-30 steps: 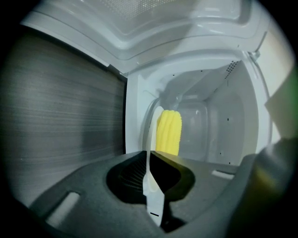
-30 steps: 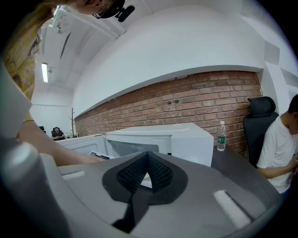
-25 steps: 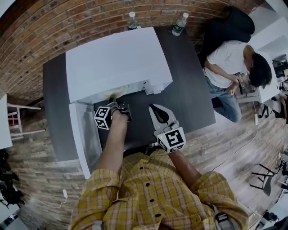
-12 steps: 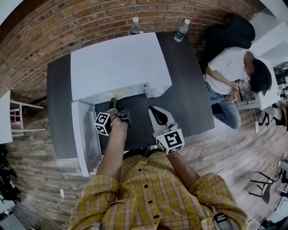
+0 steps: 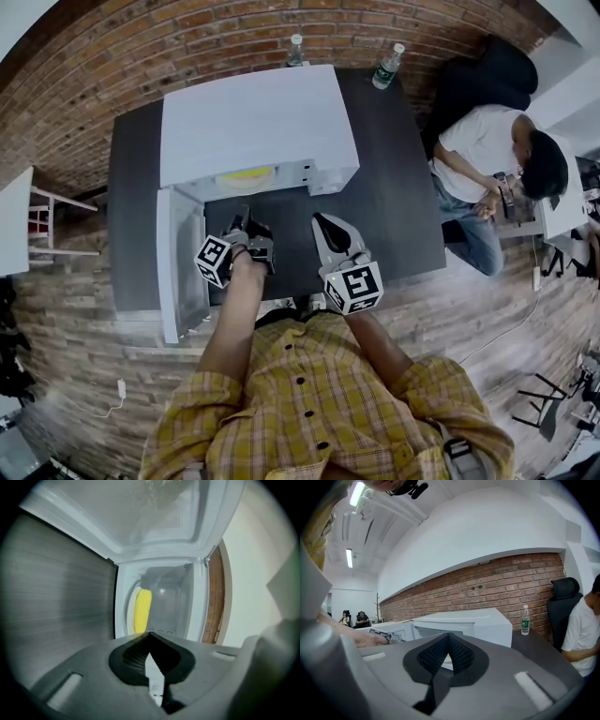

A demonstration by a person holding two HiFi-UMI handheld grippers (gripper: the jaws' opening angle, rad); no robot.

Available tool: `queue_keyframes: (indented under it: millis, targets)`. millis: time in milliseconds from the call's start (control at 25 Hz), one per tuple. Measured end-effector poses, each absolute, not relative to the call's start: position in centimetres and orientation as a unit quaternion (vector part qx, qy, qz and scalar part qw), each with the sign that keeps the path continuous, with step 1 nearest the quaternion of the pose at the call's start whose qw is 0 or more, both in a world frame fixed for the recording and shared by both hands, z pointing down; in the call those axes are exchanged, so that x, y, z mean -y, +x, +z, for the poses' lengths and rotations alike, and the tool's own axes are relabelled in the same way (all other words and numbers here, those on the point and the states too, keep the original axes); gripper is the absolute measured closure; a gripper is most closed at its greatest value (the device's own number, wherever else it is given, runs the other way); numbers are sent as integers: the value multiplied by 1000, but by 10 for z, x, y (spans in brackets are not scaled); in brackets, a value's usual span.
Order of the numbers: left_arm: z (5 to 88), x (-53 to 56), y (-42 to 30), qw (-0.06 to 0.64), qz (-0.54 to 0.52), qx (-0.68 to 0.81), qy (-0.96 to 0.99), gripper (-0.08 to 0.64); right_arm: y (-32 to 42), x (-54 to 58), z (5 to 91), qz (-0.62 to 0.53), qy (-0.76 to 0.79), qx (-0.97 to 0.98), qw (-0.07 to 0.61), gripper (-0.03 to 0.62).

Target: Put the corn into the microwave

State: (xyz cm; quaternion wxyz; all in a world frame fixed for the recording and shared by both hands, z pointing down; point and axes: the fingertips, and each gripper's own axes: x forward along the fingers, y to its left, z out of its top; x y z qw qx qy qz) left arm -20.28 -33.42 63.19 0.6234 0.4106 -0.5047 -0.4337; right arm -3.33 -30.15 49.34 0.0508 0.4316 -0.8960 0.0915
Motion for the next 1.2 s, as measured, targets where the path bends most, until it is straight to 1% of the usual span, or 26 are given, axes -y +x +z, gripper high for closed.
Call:
queue_keyframes:
  millis: [360,800,960,1200]
  targets:
    - [577,299,-180,569,-400,487,528,561,-30,288,482,91,430,897,39,588]
    - [535,269,-162,464,-294,511,662,561,-31,273,476,108,421,900,28,588]
    - [525,258,-158,410,-237,533,701,561,-31,267,478,124,418,900,11,588]
    - [510,244,-153,324,-165,567,739,561,-32,260,478,123,418,900,12,588]
